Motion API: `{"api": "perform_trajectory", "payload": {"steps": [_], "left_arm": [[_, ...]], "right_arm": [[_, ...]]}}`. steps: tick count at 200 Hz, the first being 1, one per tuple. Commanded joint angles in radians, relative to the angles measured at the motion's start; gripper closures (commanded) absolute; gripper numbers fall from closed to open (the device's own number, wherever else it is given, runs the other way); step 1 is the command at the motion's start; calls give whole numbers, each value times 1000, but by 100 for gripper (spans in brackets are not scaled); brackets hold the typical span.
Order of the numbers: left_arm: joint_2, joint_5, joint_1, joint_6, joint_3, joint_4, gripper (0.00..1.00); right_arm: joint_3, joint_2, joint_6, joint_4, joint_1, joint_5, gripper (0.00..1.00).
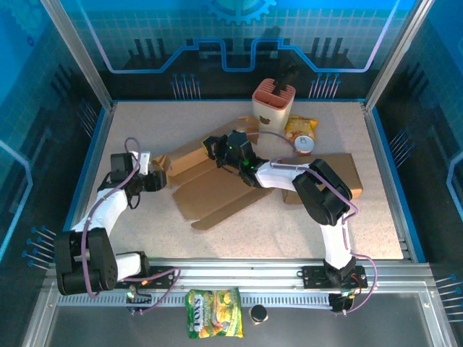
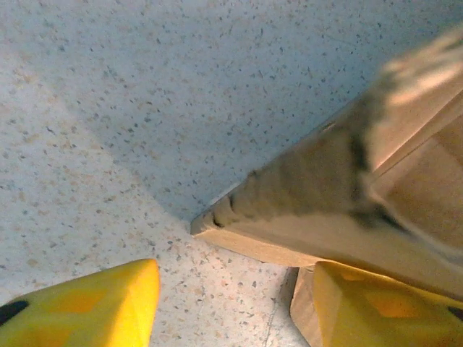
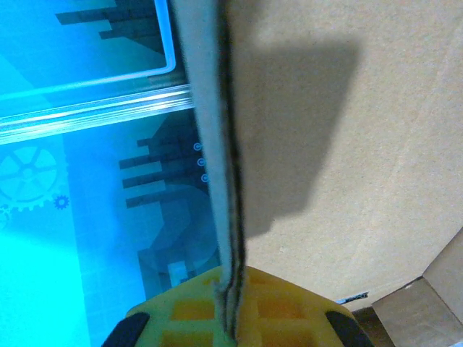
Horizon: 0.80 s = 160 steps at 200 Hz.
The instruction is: Fold the paper box
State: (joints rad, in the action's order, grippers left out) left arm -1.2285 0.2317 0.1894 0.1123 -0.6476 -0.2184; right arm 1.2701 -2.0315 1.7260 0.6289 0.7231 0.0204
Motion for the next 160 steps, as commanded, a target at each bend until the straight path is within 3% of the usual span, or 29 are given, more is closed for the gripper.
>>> {"api": "perform_trajectory", "payload": {"steps": [1, 12, 23, 35, 48, 60, 82, 101, 125, 160], "left_arm": [[45, -80, 34, 3, -32, -66, 52], [37, -176, 61, -23, -63, -116, 65], [19, -250, 91, -61, -95, -152, 66], [-5, -261, 120, -93, -130, -171, 64], [-33, -218, 147, -132, -155, -171, 56], [-73, -109, 180, -174, -179, -162, 53], [-185, 79, 206, -235, -258, -184, 58], [-240, 167, 203, -259, -293, -199, 61], [-232, 235, 173, -247, -261, -154, 61], [-233, 245, 115, -219, -229, -139, 59]], "right_arm": [[-4, 4, -14, -34, -21, 42, 100], [-5, 3, -14, -32, -21, 46, 100], [-5, 4, -17, -36, -18, 47, 100], [-2, 2, -17, -40, -16, 47, 100], [1, -1, -17, -40, -16, 49, 100], [6, -3, -19, -43, -16, 50, 100], [11, -7, -18, -41, -13, 50, 100], [16, -16, -13, -37, -9, 47, 100], [28, -25, -9, -31, -2, 43, 100], [37, -38, -2, -21, -1, 37, 100]]}}
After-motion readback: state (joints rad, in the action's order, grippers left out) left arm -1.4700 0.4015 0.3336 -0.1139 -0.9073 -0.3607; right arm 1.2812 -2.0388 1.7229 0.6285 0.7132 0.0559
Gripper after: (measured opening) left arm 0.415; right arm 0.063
